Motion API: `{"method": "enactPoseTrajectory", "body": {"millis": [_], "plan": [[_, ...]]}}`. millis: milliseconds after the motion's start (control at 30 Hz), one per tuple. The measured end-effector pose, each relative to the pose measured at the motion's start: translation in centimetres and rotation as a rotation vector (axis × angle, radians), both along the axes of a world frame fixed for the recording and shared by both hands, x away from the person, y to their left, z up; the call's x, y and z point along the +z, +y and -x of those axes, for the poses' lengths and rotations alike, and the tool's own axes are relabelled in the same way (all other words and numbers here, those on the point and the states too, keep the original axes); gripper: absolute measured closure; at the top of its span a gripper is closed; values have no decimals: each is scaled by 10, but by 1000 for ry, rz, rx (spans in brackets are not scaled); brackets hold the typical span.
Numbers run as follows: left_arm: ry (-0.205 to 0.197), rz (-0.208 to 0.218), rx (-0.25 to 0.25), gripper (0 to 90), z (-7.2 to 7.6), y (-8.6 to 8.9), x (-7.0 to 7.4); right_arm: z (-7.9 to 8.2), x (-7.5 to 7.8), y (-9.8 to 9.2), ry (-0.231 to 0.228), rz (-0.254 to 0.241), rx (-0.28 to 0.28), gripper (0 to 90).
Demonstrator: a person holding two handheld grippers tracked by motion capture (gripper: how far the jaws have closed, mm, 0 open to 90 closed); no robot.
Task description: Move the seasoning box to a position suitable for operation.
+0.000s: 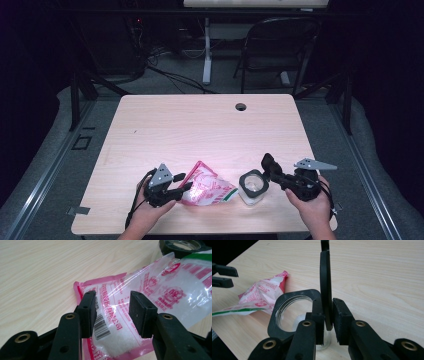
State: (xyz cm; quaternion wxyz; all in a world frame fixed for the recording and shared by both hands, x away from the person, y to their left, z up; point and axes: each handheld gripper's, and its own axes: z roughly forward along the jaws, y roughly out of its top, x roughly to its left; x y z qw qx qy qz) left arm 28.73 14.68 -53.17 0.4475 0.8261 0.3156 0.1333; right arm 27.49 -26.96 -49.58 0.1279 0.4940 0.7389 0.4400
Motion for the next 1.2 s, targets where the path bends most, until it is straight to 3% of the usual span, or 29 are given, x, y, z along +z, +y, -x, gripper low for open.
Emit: {"method": "enactPoseTrajectory", "body": {"millis": [233,333,500,867,1200], "plan": [[-4,-5,9,567,8,3,0,-18,-4,-5,39,-94,13,819],[-14,-7,8,567,12,2,0,-22,-5,-6,47,-111,20,821],[-28,-22,-17,562,20,-5,-2,-27,-8,-9,69,-169,21,814],[-45,-77,-63,483,35,-17,-8,-29,-9,-10,74,-189,26,807],[-39,-103,-104,504,47,-23,-12,-25,-9,-13,75,-199,14,723]]}}
